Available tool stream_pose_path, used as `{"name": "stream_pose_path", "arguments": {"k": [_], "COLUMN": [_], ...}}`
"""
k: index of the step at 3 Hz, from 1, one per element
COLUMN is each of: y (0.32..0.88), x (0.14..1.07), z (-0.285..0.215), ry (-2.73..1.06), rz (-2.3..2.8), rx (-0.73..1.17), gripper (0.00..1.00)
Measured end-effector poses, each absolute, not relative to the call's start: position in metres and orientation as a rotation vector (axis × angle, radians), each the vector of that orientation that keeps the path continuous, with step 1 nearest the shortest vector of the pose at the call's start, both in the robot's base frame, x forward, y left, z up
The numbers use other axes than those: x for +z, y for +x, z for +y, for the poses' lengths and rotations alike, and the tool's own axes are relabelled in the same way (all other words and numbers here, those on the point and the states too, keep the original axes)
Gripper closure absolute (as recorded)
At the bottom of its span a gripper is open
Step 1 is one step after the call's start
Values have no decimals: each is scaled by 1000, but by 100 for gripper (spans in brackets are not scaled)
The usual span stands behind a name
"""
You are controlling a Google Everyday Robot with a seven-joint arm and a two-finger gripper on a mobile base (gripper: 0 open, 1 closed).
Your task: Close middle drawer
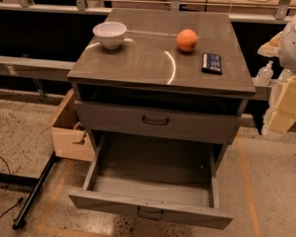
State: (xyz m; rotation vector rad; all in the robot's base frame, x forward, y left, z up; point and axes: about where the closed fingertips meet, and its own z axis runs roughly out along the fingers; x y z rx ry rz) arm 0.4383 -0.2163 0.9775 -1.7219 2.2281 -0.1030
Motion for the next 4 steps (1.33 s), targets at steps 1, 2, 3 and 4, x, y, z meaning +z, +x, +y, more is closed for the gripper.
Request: {"name": "stream_pose_path", "arguments": {"k": [1,2,3,4], "y": [438,443,446,460], "x": [978,968,923,883], "z": [-216,-216,-215,-208], "ry": [-1722,-1705,-1690,-1683], "rz": [2228,2183,2112,2029], "rx": [-103,-118,-78,-81], "gripper": [0,17,40,63]}}
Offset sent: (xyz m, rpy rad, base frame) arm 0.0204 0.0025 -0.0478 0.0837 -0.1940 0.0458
